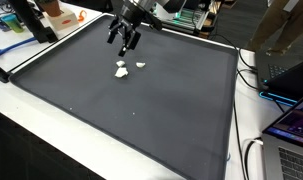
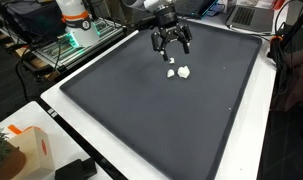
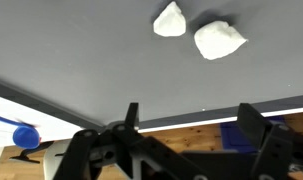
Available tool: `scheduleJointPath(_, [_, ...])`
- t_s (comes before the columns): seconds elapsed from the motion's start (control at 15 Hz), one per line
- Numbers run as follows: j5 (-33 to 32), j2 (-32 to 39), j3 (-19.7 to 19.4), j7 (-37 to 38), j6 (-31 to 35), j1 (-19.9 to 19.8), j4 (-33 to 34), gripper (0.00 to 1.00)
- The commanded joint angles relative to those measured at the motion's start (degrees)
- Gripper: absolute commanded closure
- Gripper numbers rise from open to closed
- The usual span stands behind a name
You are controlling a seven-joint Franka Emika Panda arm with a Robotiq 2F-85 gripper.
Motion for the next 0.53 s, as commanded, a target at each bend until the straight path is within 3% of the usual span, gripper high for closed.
scheduleJointPath(0.0, [2.32,1.32,0.37,-3.65,-1.69,-0.50,0.38,0.00])
scheduleJointPath(0.33, [3.10,2.09,0.24,-5.05,-2.20,-0.44,0.60,0.00])
scheduleJointPath(0.47, [2.60,3.18,-0.39,-6.37,-5.35,-0.78,1.01,0.00])
